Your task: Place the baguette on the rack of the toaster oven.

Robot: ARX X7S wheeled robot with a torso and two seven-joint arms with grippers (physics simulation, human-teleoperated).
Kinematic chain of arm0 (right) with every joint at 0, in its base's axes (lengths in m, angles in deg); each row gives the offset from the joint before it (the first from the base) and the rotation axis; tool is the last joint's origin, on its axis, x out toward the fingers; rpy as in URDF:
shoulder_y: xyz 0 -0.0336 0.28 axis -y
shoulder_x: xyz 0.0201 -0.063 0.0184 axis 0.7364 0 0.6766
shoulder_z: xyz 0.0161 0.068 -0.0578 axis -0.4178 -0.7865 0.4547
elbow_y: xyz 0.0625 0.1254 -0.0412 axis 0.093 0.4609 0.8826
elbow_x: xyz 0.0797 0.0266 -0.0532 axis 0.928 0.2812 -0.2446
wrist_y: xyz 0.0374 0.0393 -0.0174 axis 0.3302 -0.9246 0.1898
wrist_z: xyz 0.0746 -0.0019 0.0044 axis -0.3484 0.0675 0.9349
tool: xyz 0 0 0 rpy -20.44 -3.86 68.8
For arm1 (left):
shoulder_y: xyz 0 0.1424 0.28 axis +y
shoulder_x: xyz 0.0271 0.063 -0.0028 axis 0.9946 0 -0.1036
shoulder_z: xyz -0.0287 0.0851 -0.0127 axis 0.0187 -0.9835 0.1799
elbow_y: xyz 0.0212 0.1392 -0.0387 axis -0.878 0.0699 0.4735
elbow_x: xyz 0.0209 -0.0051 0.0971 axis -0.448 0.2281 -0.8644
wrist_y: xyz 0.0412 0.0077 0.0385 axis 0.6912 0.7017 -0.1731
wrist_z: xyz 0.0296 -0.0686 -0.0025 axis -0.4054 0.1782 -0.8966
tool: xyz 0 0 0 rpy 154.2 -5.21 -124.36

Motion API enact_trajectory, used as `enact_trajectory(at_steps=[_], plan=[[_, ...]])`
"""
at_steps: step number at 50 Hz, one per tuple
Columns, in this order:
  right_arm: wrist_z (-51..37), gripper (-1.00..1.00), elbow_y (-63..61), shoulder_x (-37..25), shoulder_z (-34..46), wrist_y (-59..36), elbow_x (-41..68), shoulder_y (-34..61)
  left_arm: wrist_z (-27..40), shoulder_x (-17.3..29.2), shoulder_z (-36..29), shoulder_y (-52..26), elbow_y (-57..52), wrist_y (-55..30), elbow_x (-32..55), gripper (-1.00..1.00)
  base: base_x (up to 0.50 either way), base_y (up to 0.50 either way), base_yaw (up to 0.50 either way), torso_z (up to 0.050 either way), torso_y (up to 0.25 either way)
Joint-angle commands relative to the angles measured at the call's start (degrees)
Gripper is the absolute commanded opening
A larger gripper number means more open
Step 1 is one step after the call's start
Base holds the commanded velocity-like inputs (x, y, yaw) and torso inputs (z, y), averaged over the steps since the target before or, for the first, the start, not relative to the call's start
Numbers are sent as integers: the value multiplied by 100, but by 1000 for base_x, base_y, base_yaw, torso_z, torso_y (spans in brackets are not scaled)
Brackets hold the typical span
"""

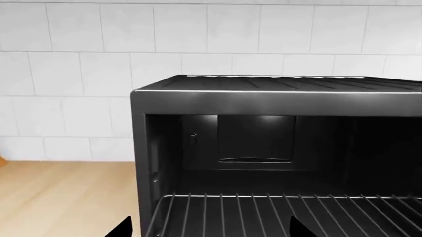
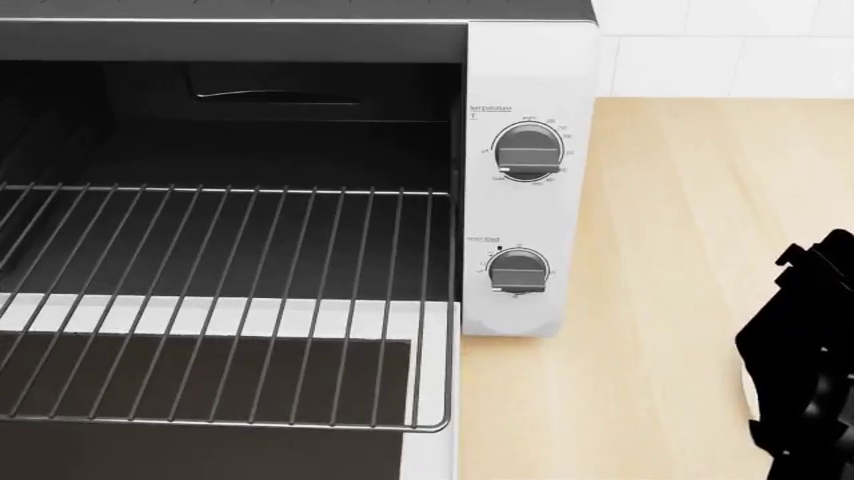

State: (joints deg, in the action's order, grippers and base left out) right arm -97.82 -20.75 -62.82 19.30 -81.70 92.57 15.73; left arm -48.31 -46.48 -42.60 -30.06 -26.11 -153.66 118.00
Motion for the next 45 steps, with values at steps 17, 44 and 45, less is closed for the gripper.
enact_trajectory(at_steps=[17, 44, 45], plan=[[-18, 100, 88, -6, -15, 92, 42, -58, -38, 129, 97, 131, -85, 183, 23, 100, 0, 0, 0, 3, -46], [-190, -100, -293, -13, -43, -87, 78, -176, 143, 147, -22, 31, -80, 264, 30, 100, 0, 0, 0, 9, -134], [-217, -100, -370, -13, -36, -117, 73, -180, 148, 149, -23, 37, -82, 262, 39, 100, 0, 0, 0, 0, 0]])
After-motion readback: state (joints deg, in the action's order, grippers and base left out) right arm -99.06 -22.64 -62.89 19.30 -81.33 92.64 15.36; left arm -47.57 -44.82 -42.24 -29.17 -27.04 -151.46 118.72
